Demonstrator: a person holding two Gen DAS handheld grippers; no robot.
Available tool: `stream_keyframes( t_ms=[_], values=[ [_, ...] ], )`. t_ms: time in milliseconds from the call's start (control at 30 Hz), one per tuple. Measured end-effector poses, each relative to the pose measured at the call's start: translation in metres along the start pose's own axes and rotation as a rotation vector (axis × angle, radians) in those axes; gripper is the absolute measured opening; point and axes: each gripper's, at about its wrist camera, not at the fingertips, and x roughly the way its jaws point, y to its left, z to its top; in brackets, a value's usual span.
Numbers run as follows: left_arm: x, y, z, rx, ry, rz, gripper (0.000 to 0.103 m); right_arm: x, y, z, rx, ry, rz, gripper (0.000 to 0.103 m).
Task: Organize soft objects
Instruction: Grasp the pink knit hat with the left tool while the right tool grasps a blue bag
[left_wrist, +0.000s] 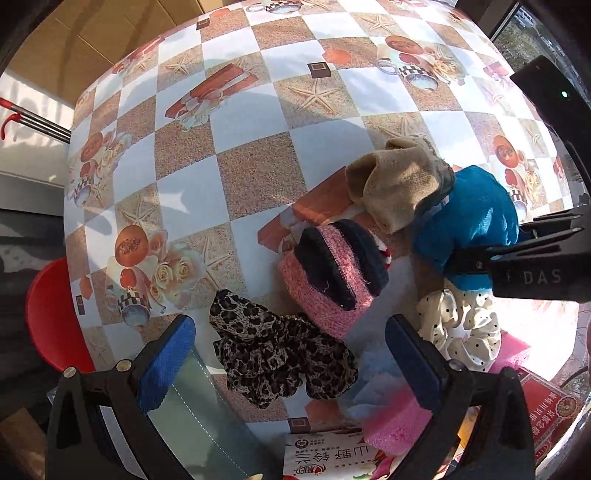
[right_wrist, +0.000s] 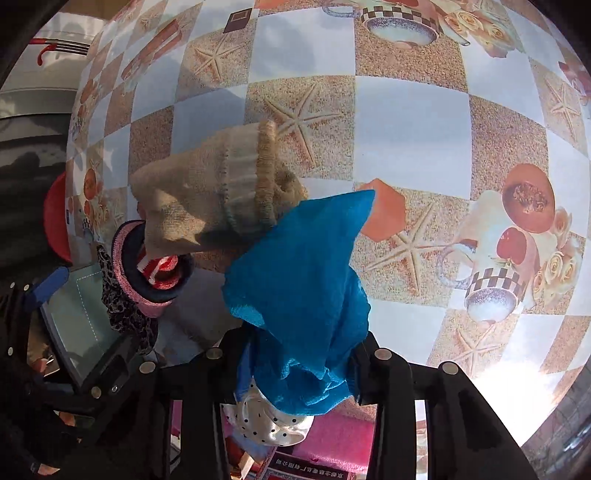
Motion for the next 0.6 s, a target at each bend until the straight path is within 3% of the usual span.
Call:
stream_keyframes(
  t_ms=[100,200,300,333,367,433,600],
  values=[
    [0.016,-0.011,0.013,0.026,0.037,0.010,0.103,-0.012,-0.023,-0.011,0.047,-0.042,0.056,0.041],
    [0.032,-0.015,0.026,0.014,0.083,-0.035,0.100,-0.032,-0.046,-0.027,0.088,-0.104,0.101,0.041],
    [0.045,-0.012,0.036,-0.018,0.138,-0.058,0.082,-0.052,-0.064,-0.046,0.119,-0.164,0.133,0.041],
    [0.049,-0.010,0.037,-0.029,0.160,-0.081,0.054,-0.058,-0.069,-0.052,0.127,-0.184,0.136,0.041],
    [0.050,-0.007,0.038,-0.054,0.170,-0.106,0.049,-0.065,-0.075,-0.058,0.136,-0.202,0.140,0.041],
    [0.039,-0.001,0.039,-0.081,0.137,-0.147,0.035,-0.076,-0.084,-0.071,0.157,-0.238,0.138,0.041],
    [-0.013,-0.008,0.025,-0.041,-0.016,-0.120,0.034,-0.099,-0.116,-0.110,0.266,-0.313,0.141,0.041]
  ],
)
